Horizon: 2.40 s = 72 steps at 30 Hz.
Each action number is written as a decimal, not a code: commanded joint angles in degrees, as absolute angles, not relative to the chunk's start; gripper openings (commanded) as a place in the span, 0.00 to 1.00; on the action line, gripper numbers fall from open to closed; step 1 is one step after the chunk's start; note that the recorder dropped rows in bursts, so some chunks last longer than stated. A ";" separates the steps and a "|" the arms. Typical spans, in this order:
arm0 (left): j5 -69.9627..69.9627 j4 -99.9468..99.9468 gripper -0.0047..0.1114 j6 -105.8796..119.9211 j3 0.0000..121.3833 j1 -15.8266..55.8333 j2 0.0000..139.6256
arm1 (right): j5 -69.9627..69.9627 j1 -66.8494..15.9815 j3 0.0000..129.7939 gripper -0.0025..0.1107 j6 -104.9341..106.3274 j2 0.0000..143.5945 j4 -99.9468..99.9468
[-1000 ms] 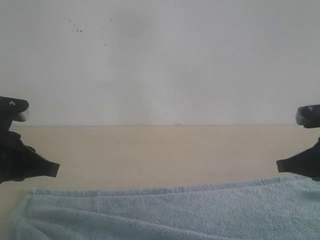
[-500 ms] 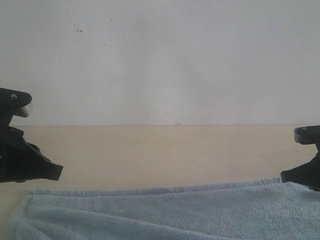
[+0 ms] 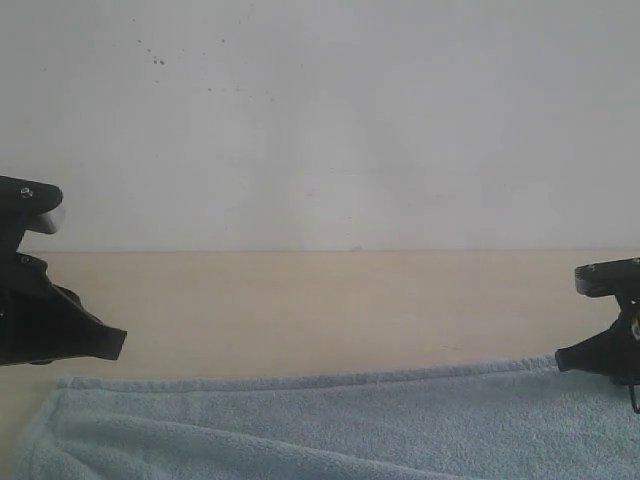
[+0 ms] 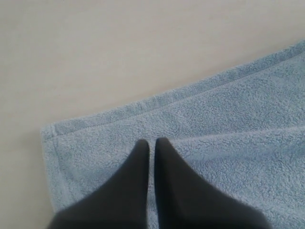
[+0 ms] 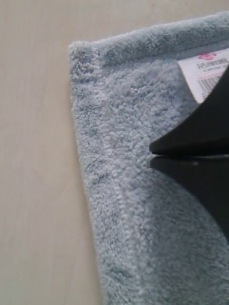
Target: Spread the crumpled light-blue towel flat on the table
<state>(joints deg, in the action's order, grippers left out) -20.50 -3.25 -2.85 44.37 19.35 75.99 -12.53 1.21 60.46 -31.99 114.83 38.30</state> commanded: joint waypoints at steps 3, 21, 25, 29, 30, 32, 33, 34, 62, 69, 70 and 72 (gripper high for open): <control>-20.60 -1.93 0.07 -2.28 44.35 19.90 75.55 | -13.83 1.77 63.31 0.02 -31.30 117.22 38.72; -20.22 -1.69 0.07 -2.02 44.35 19.90 76.48 | -18.57 1.67 69.46 0.02 -30.87 118.64 38.06; -19.62 -1.69 0.07 -2.02 44.35 19.90 76.48 | -25.44 1.67 69.25 0.02 -30.62 118.64 38.06; -19.50 -1.69 0.07 -2.02 44.35 19.90 76.48 | -25.96 1.67 69.11 0.02 -29.03 118.64 35.24; -19.50 -1.69 0.07 -2.02 44.35 19.90 76.48 | -25.37 1.67 69.11 0.02 -27.94 118.64 34.44; -19.50 -1.26 0.07 -2.02 44.35 19.90 76.48 | -24.13 1.67 69.11 0.02 -26.10 118.97 33.31; -19.50 -1.26 0.07 -2.02 44.35 19.90 76.48 | -23.75 1.67 69.11 0.02 -25.51 119.30 33.17; -19.50 -1.26 0.07 -2.02 44.35 19.90 76.48 | -23.52 1.67 69.11 0.02 -25.19 119.62 33.17; -9.58 -1.46 0.07 0.31 43.39 19.90 88.08 | 5.02 1.67 54.87 0.02 -33.81 98.07 30.77; -1.40 -1.46 0.07 1.86 43.39 19.90 98.92 | 7.56 1.08 46.77 0.02 -43.38 85.21 30.65; 0.00 -1.46 0.07 1.86 43.39 19.90 99.99 | 7.45 0.56 45.69 0.02 -43.50 83.17 30.65; 2.65 -1.27 0.07 1.86 43.39 19.90 102.20 | 6.86 -0.80 43.58 0.02 -43.28 79.61 30.76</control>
<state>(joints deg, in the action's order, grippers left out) -1.79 -1.71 1.58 43.59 19.35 99.99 6.78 0.70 46.07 -42.12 84.52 30.71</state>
